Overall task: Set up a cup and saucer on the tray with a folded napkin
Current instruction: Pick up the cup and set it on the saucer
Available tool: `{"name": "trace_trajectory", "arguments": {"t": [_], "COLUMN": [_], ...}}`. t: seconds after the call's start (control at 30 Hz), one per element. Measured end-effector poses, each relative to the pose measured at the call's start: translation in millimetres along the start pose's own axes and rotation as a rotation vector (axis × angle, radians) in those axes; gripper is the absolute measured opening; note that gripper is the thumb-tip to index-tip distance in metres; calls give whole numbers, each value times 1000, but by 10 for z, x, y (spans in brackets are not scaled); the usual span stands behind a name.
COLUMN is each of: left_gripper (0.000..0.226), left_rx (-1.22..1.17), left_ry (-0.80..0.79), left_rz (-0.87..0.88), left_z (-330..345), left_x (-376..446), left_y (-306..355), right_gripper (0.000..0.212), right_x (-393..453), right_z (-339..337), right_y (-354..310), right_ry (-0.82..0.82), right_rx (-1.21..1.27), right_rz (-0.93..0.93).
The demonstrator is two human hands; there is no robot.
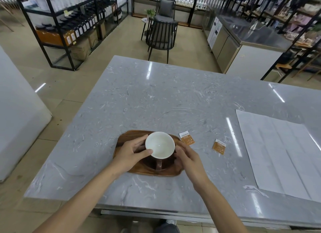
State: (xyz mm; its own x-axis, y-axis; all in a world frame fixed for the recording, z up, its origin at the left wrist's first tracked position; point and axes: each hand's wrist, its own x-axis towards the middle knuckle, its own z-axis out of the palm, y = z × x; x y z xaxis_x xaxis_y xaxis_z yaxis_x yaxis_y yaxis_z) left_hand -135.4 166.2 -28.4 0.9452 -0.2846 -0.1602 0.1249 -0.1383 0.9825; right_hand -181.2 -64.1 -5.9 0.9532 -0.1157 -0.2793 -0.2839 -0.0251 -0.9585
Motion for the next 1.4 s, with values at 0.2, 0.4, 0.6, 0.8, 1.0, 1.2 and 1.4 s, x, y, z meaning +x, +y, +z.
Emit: {"name": "trace_trajectory", "arguments": {"t": [0.2, 0.4, 0.6, 0.8, 1.0, 1.2, 1.4], "left_gripper": [66, 67, 65, 66, 65, 65, 65], "left_rx": [-17, -18, -50, -49, -29, -8, -17], "left_ry": [1, 35, 97, 69, 50, 57, 86], "left_rz": [20, 17, 31, 18, 9, 8, -13], "left_z": [-8, -7, 37, 35, 19, 24, 40], "left_x": [-16, -17, -15, -16, -20, -19, -43], "left_y": [-23, -54, -118, -116, -107, -100, -68], "right_gripper": [33, 35, 34, 34, 35, 36, 36], "right_x": [64, 75, 98, 101, 106, 105, 108], "right_z": [76, 91, 117, 151, 154, 167, 168], "right_y": [25, 15, 47, 111, 157, 180, 185], "right_ry": [-95, -106, -90, -43, -15, 1, 8], "right_rx": [-30, -29, -45, -64, -53, -55, -42], "right_rz": [-83, -97, -58, -52, -42, -42, -48]}}
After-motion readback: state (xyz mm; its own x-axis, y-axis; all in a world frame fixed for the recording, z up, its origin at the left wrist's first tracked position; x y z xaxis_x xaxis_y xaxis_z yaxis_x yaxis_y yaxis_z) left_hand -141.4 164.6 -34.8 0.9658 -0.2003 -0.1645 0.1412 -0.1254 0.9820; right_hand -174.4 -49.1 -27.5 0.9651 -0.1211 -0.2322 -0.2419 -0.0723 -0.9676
